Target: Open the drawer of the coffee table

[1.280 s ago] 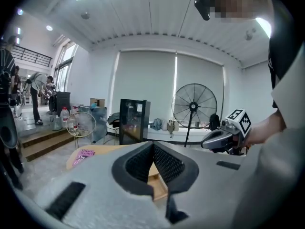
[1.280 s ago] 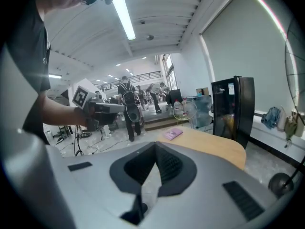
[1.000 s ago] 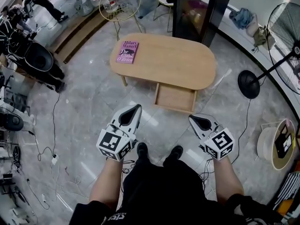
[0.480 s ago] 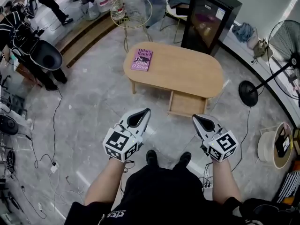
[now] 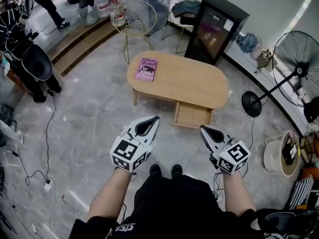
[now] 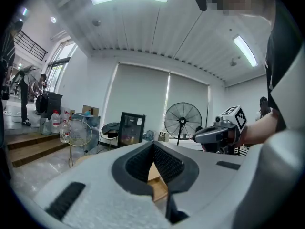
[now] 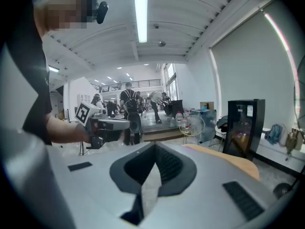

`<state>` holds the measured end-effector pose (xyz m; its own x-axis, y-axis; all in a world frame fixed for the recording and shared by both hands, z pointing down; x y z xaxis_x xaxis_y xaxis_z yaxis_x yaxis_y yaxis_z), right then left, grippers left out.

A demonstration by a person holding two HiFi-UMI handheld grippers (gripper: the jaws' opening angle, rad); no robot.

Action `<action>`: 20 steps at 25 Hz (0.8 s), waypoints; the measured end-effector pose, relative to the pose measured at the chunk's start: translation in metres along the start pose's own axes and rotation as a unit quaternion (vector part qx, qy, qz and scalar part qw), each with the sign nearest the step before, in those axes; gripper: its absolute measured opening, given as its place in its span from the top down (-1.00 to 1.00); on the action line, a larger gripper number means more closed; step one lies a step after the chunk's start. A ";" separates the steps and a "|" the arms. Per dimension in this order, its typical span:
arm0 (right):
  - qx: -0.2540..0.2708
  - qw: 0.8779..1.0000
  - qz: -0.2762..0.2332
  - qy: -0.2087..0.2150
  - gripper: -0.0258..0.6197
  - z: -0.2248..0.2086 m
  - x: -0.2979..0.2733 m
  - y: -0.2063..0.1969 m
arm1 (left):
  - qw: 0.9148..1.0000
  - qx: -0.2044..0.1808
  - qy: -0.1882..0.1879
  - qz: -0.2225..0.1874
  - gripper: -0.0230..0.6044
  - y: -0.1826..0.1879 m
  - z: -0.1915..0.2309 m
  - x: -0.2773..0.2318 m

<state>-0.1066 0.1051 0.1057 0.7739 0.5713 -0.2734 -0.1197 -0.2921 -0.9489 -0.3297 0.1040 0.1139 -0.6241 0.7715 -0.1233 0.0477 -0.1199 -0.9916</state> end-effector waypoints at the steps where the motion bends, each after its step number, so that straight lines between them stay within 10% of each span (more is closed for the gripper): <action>1: 0.006 1.000 -0.003 0.002 0.91 0.000 -0.002 0.005 | 1.000 0.000 0.007 0.004 0.92 -0.001 0.003 0.000; 20: 0.025 0.987 -0.154 -0.028 0.91 -0.065 0.033 0.073 | 0.995 -0.029 0.095 0.013 0.92 0.048 -0.016 -0.045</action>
<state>-0.0495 0.0523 0.0375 0.7429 0.6690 0.0232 0.0846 -0.0595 -0.9946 -0.2868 0.0739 0.0716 -0.4633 0.8736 -0.1490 0.1105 -0.1098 -0.9878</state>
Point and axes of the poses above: the fingertips, and each gripper's own axes: x backward along the fingers, z to its left, y out of its top, the point moved 5 cm from there along x, backward along the fingers, and after that the axes turned 5 degrees about -x, right-handed, at the moved point
